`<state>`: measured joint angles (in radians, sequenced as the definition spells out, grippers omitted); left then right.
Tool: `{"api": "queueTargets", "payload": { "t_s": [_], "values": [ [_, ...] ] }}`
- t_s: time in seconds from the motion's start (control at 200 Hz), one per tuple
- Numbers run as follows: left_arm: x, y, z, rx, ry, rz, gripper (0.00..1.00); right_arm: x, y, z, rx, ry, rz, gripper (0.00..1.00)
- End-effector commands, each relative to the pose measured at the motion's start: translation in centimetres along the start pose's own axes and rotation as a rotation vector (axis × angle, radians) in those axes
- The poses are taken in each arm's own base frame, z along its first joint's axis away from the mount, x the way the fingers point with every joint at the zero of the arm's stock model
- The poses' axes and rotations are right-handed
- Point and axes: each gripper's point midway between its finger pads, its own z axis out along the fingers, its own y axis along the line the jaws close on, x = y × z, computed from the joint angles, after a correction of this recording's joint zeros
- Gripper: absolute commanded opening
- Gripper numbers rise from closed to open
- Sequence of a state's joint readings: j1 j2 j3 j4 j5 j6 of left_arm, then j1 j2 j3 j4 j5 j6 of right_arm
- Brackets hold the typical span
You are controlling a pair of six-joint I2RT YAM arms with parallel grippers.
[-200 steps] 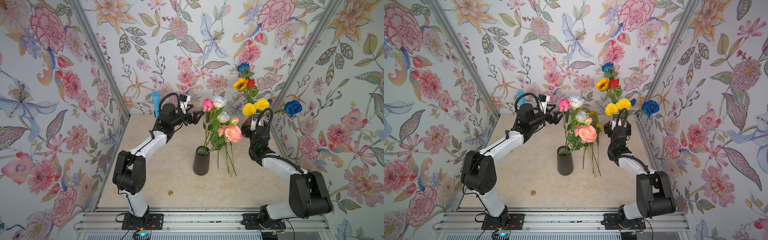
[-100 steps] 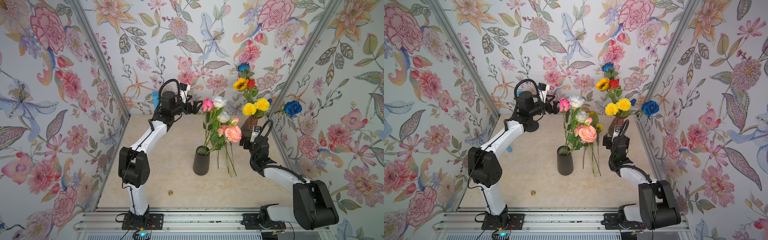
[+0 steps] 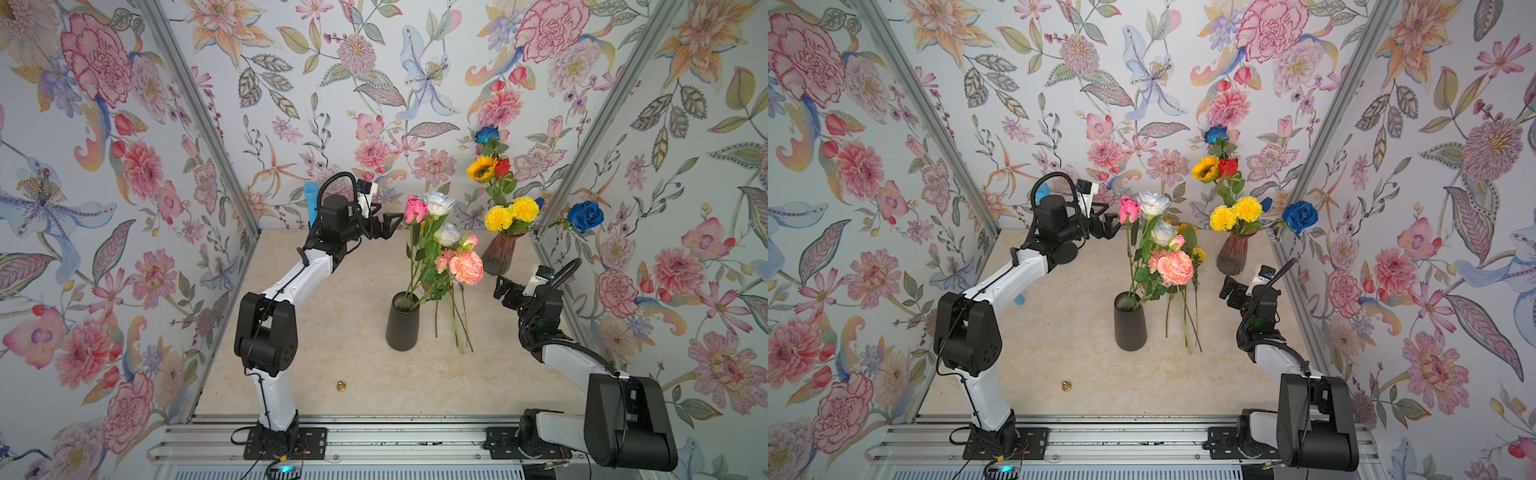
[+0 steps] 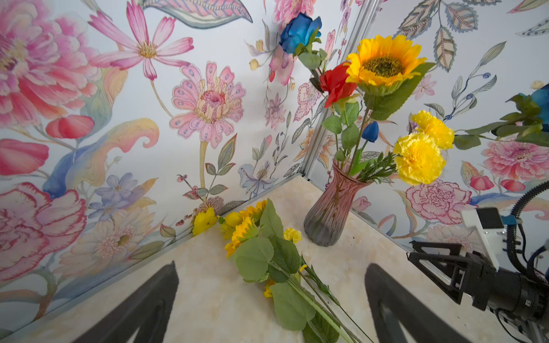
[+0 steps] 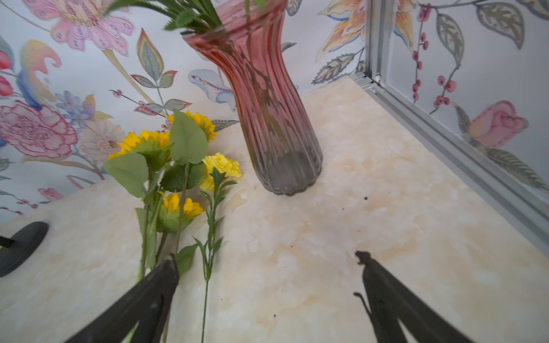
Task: Pick out yellow flowers from the vase
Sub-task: Pick up the flower from the vase.
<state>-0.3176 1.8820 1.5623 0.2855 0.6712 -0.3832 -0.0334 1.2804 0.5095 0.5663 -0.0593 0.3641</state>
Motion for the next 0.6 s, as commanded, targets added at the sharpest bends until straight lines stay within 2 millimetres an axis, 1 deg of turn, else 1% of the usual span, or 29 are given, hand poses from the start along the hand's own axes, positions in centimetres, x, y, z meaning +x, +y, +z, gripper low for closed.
{"api": "queueTargets", "payload": {
  "t_s": [0.0,0.145,0.275,0.42,0.495,0.595],
  "values": [
    [-2.6,-1.1,-2.6,0.018,-0.085,0.05,1.0,-4.7,3.3,0.0,-0.149,-0.101,0.081,0.98],
    [-1.0,-0.6,-4.5,-0.014,-0.09,0.05,1.0,-8.9,3.1,0.8,-0.208,-0.183,0.261,0.93],
    [0.2,-0.6,-6.0,-0.024,-0.09,0.049,1.0,-11.8,3.8,2.1,-0.249,-0.21,0.313,0.89],
    [1.7,-0.2,-7.5,-0.047,-0.093,0.045,1.0,-13.3,5.2,3.5,-0.31,-0.181,0.332,0.82],
    [2.4,-0.1,-8.0,-0.044,-0.095,0.037,1.0,-13.4,5.5,3.8,-0.327,-0.171,0.344,0.81],
    [3.1,-0.1,-8.6,-0.038,-0.103,0.028,1.0,-13.4,6.1,4.5,-0.361,-0.146,0.363,0.76]
  ]
}}
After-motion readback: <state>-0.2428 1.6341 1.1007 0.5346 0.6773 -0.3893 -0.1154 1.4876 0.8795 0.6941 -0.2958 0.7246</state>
